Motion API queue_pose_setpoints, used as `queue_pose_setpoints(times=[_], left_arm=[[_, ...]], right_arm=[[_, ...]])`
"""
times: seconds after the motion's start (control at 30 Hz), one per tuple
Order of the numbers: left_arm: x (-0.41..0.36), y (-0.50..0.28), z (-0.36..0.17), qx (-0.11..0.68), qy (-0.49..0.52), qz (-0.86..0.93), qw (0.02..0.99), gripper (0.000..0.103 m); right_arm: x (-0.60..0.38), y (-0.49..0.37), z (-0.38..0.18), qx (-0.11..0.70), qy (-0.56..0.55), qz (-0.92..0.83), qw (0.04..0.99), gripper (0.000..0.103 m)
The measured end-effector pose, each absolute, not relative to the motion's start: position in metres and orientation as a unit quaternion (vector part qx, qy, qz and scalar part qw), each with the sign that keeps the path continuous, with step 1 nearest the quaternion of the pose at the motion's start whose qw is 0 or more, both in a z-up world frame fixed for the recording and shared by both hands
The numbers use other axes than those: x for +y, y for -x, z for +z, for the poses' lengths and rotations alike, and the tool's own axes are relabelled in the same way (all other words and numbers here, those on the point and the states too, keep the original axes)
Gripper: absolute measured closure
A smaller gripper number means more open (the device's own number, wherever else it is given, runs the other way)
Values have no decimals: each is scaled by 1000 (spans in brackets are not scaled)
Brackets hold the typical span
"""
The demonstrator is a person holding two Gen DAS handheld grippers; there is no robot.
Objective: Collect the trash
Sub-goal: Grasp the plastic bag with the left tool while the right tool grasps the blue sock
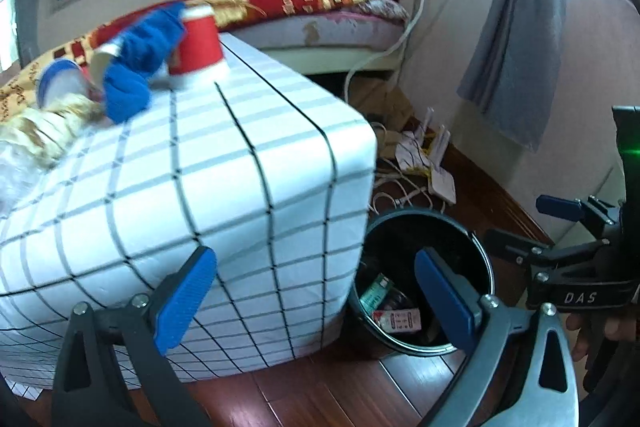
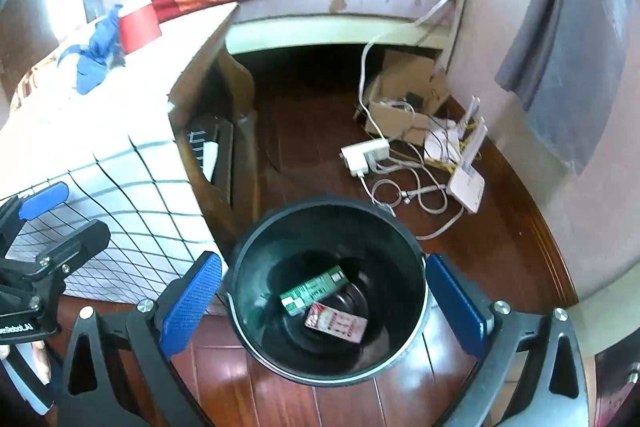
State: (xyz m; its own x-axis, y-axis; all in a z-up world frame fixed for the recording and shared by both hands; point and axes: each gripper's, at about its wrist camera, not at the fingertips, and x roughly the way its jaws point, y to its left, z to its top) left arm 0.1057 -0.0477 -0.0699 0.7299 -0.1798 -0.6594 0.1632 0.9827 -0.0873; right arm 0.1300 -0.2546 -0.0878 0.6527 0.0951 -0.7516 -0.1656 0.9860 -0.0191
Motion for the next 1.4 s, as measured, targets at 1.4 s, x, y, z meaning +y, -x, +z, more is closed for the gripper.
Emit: queue_pose_setpoints(times=[1.4], left_arm=[[193, -141, -47, 318, 71, 90, 941, 12]], right_arm=[[-4, -221, -23, 329, 86, 231, 911, 2]])
